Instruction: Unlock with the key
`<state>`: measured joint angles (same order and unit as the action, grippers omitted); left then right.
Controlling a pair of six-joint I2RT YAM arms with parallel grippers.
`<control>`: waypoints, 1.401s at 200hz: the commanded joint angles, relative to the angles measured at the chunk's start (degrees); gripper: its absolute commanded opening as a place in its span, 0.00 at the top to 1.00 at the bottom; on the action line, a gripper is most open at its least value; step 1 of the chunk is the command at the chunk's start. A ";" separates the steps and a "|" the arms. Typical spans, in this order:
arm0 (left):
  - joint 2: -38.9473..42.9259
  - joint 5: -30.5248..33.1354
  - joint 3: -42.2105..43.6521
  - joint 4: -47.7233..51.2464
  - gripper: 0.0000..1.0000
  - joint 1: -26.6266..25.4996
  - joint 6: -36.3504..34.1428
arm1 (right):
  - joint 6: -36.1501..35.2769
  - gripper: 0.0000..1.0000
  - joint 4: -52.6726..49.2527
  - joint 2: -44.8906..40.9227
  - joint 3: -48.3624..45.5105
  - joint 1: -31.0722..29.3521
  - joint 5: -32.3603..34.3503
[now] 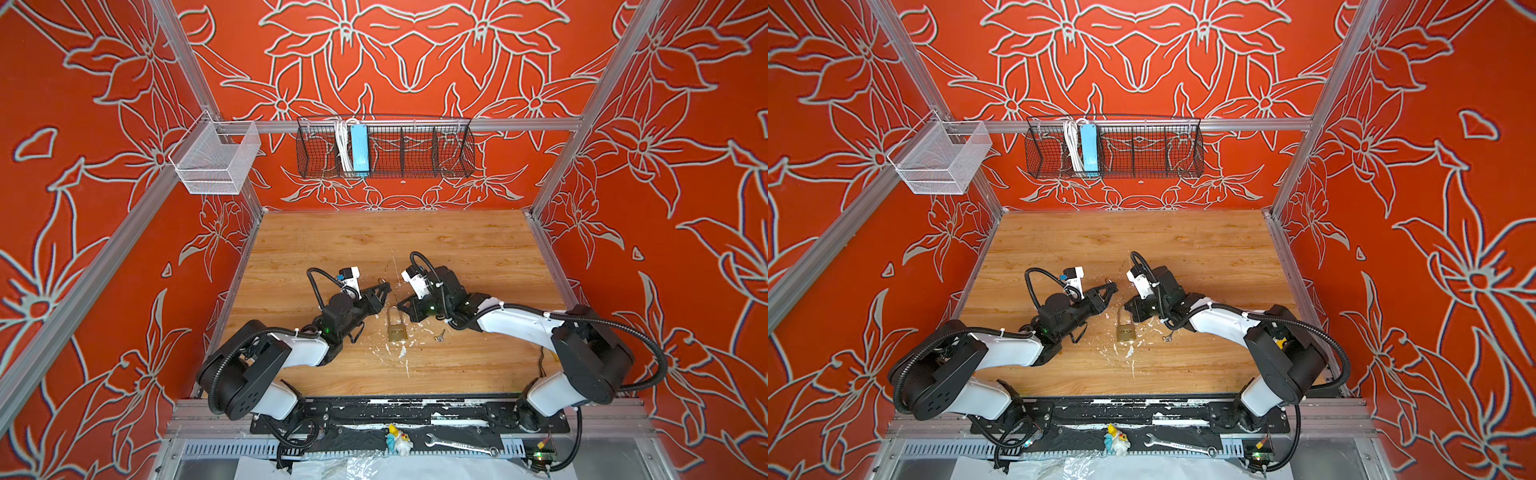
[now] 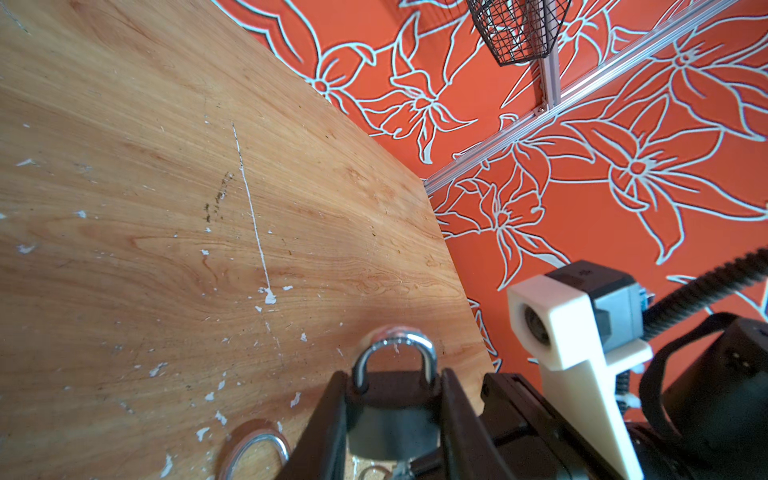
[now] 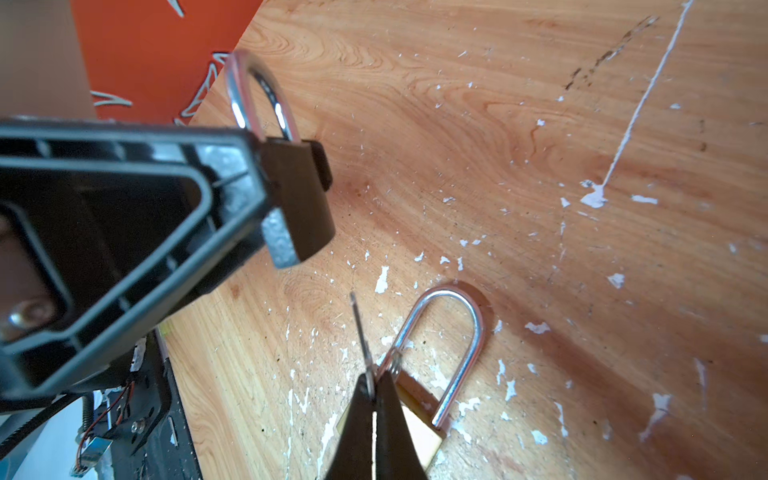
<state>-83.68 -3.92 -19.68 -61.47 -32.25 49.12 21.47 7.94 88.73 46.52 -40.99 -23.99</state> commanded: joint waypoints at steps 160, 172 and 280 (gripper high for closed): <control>-2.84 -0.71 -1.02 -4.71 1.00 -0.27 1.33 | -0.74 1.00 1.09 0.41 1.66 -1.11 -1.10; -2.98 -0.65 -1.02 -4.71 1.00 -0.27 1.33 | -0.65 1.00 1.28 0.69 1.71 -1.12 -1.24; -2.67 -0.88 -0.99 -4.65 1.00 -0.27 1.50 | -0.91 1.00 0.67 1.20 2.23 -1.56 -0.64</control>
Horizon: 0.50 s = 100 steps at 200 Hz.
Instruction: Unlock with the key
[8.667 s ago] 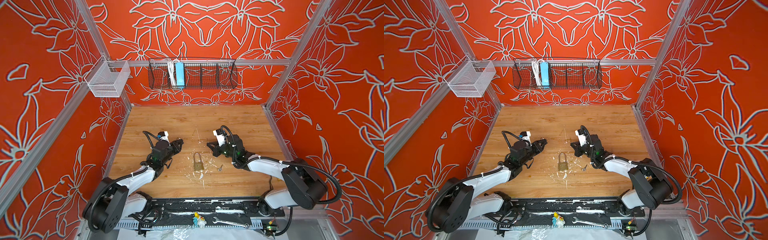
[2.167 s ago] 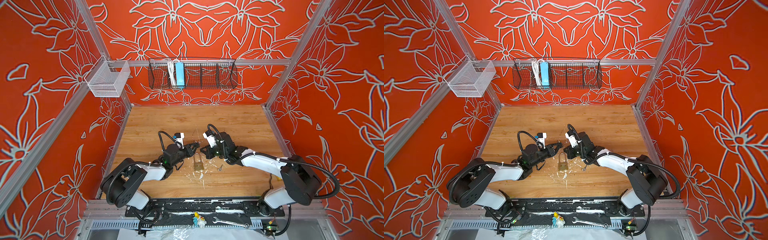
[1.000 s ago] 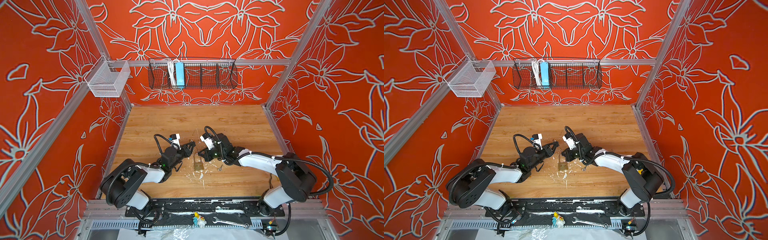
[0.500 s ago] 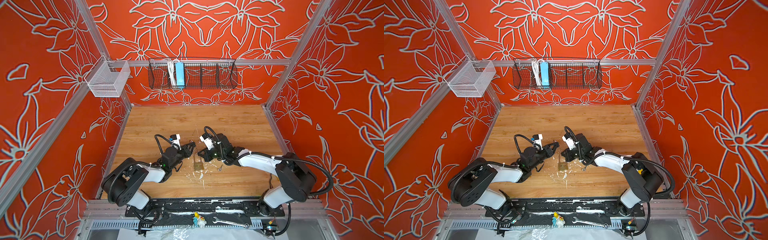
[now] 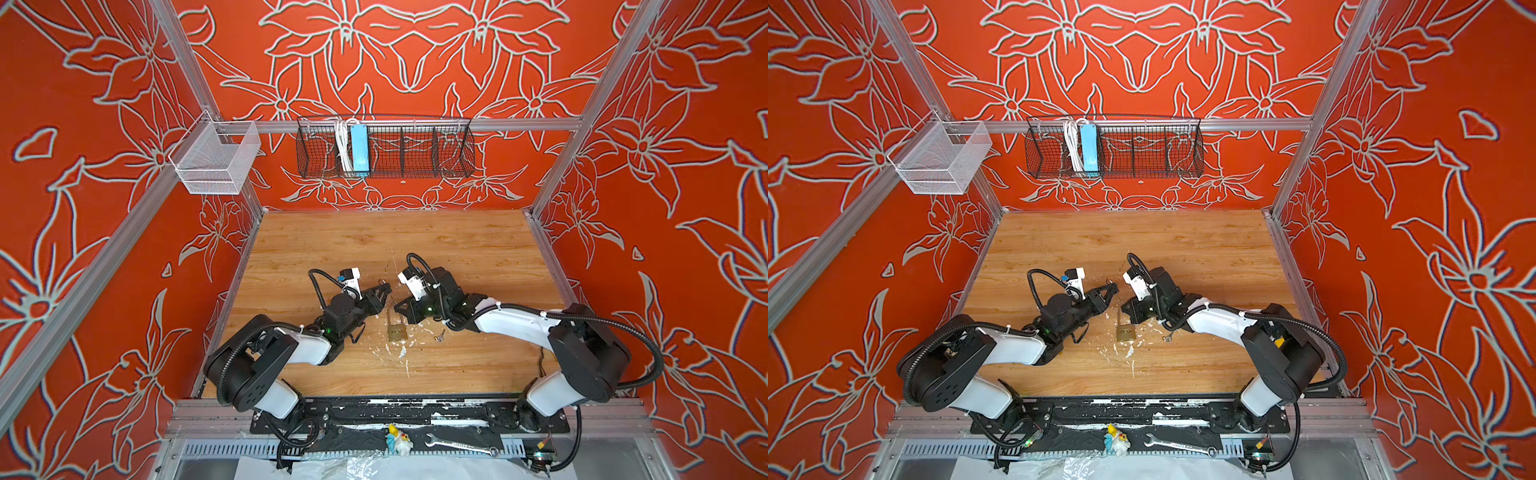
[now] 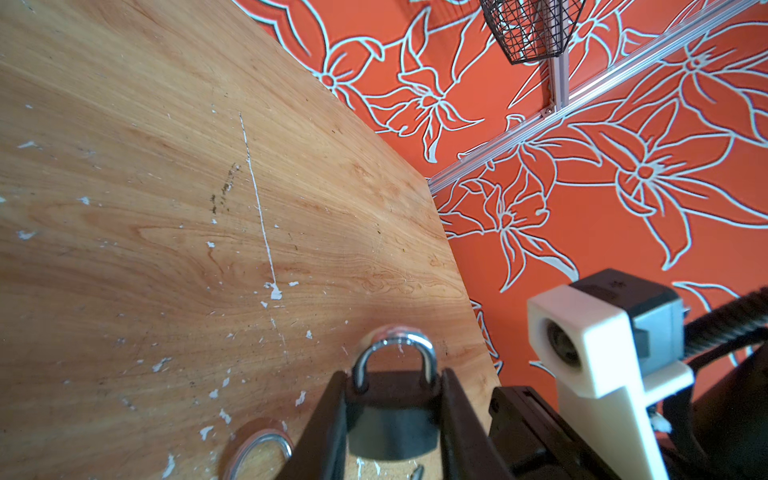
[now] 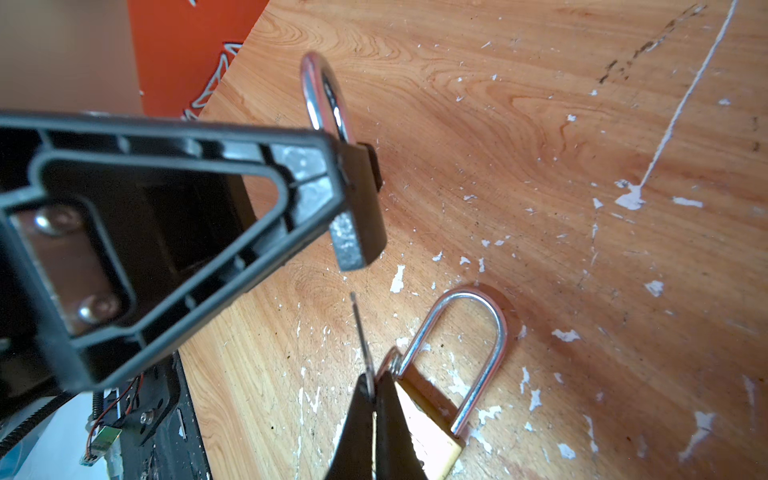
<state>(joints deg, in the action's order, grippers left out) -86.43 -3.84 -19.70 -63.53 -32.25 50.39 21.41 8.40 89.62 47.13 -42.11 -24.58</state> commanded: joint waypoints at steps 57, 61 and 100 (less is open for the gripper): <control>-0.89 -4.11 -2.05 -2.57 1.00 -0.35 0.08 | -0.59 1.00 0.12 0.47 1.68 -0.40 0.70; -0.94 -4.21 -2.08 -2.49 1.00 -0.36 0.06 | -0.58 1.00 0.04 0.40 1.65 -0.40 0.86; -0.49 -5.56 -3.01 -0.06 1.00 -0.36 -0.55 | -0.19 1.00 -0.27 -1.12 0.70 -0.23 4.02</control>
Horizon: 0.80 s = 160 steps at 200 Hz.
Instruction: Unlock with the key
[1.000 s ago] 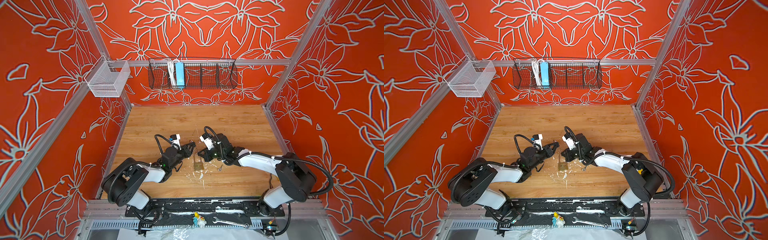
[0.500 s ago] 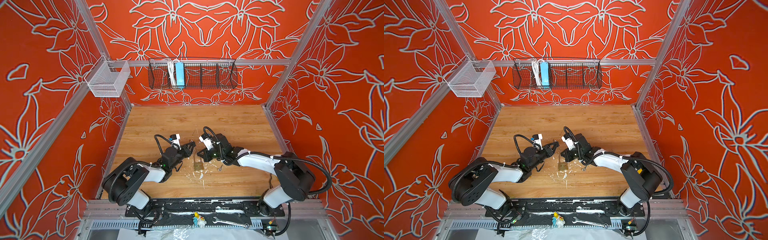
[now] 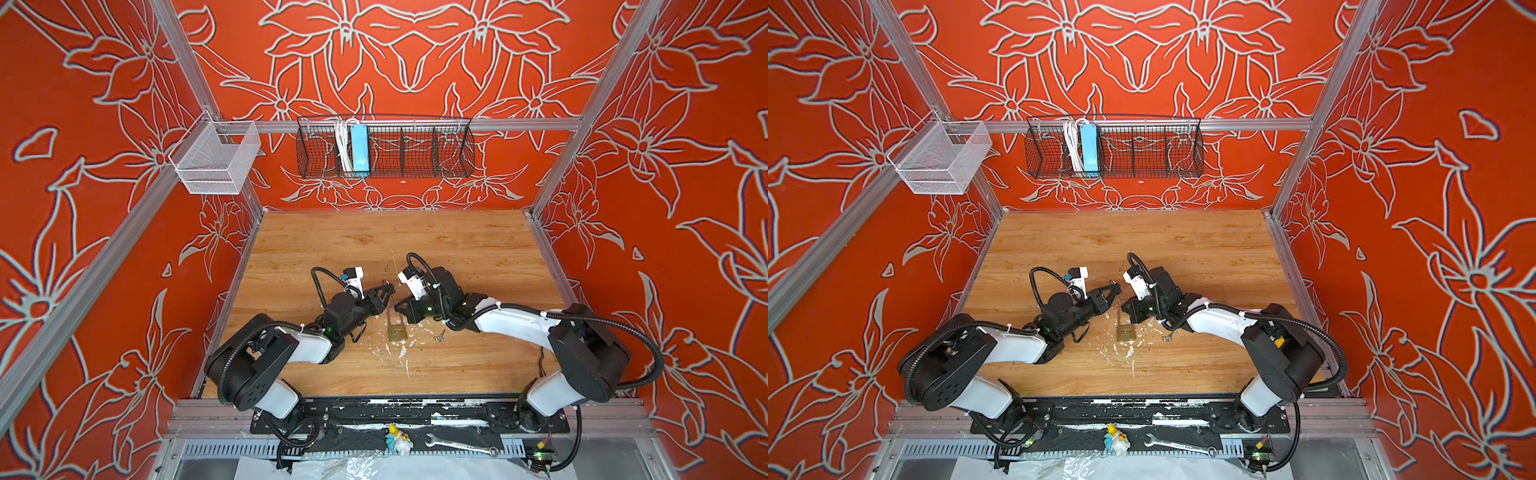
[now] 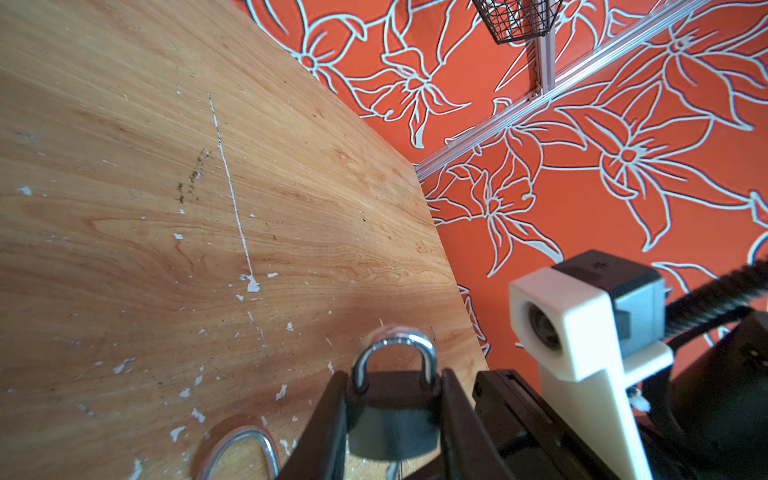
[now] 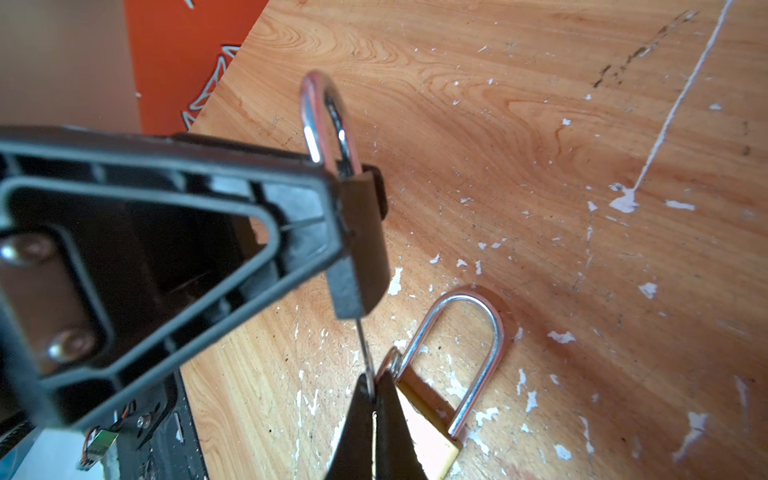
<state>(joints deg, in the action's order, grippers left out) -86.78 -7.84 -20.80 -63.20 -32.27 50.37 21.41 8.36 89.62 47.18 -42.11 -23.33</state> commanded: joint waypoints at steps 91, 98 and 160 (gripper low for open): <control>-1.09 -2.61 -3.03 1.09 1.00 -0.36 -0.89 | 0.04 1.00 -0.63 -3.46 -0.22 0.55 4.53; -1.32 -2.63 -3.07 1.14 1.00 -0.33 -0.89 | 0.04 1.00 -0.63 -3.54 -0.23 0.62 4.46; -2.73 -3.37 -3.72 0.85 1.00 -0.59 -0.99 | 0.39 1.00 -0.41 -3.97 -0.50 0.87 4.53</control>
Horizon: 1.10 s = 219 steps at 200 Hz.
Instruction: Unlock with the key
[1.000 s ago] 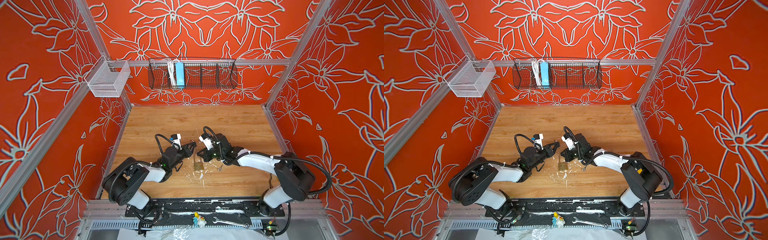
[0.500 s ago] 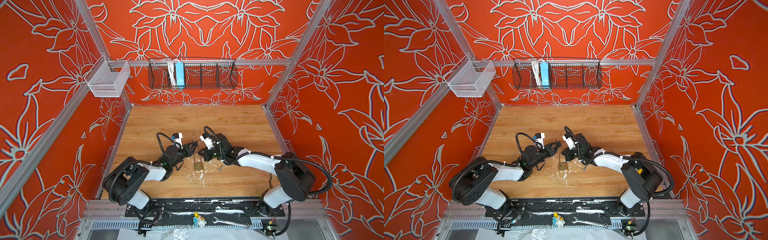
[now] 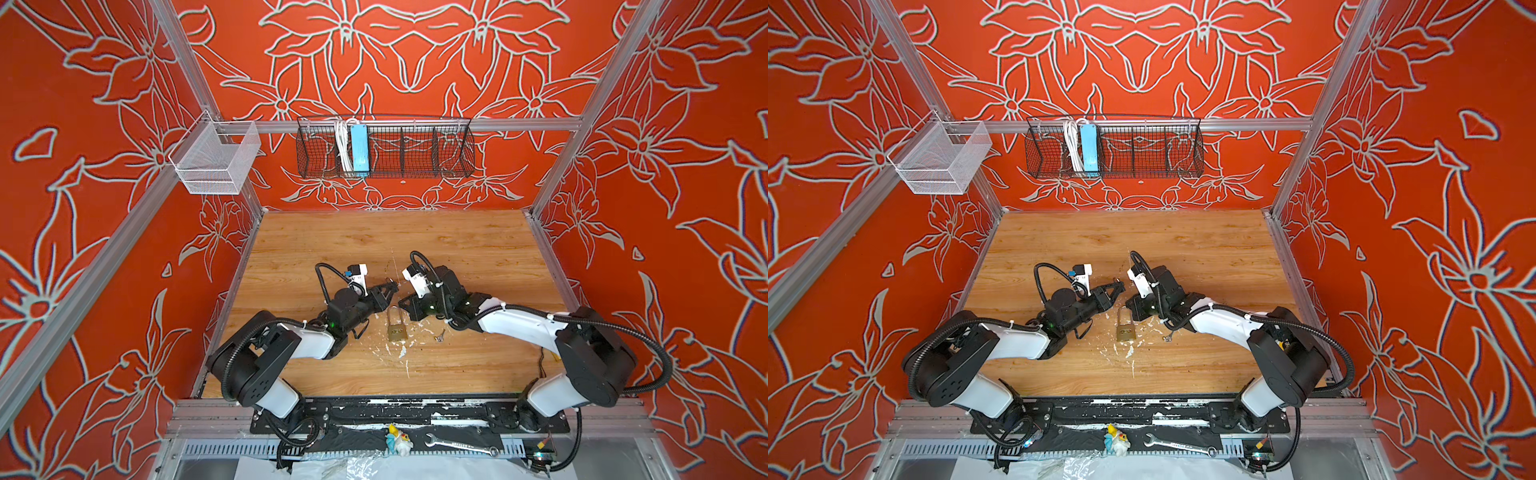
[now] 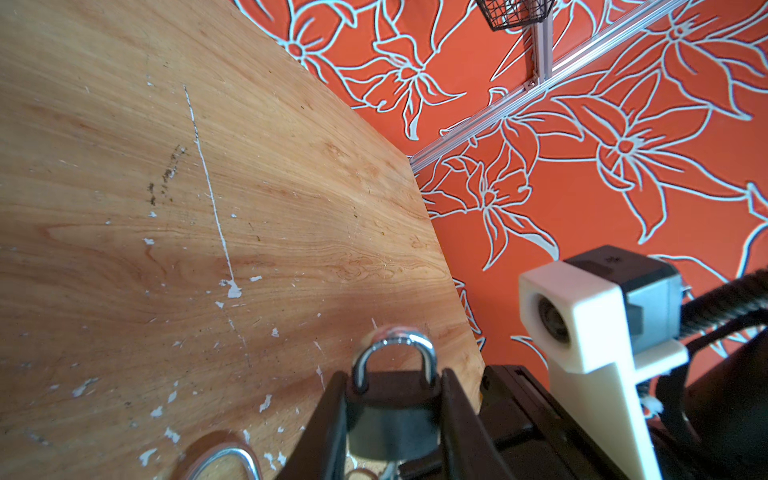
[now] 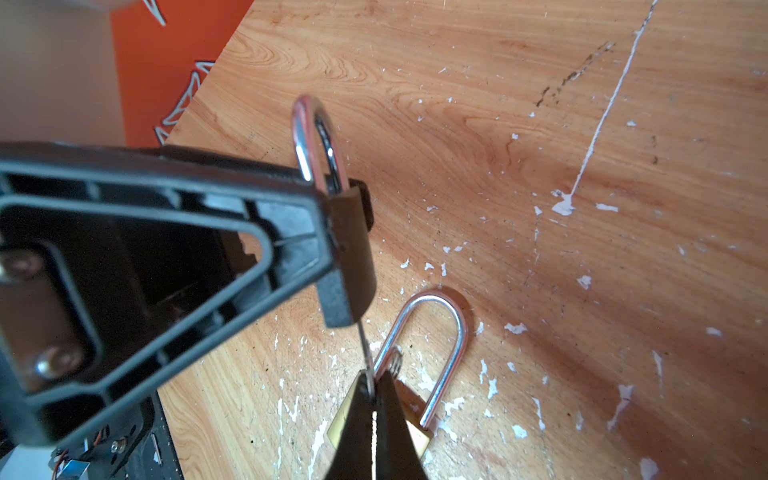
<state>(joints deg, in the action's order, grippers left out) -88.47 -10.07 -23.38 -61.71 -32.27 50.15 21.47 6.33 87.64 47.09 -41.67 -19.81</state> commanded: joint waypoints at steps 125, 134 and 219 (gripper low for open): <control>-3.75 12.70 -3.96 5.92 1.00 -8.22 -11.51 | 1.29 1.00 2.74 -6.64 -2.79 1.70 1.88; -4.14 13.25 -3.94 5.48 1.00 -8.49 -11.39 | 1.29 1.00 3.07 -7.01 -3.12 1.70 1.94; -7.39 16.32 -3.96 2.47 1.00 -10.17 -11.24 | 1.04 1.00 4.95 -10.00 -4.91 1.83 1.59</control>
<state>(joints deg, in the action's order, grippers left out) -92.49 5.91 -27.75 -60.14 -41.85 39.44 22.33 4.60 80.40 42.24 -39.68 -16.47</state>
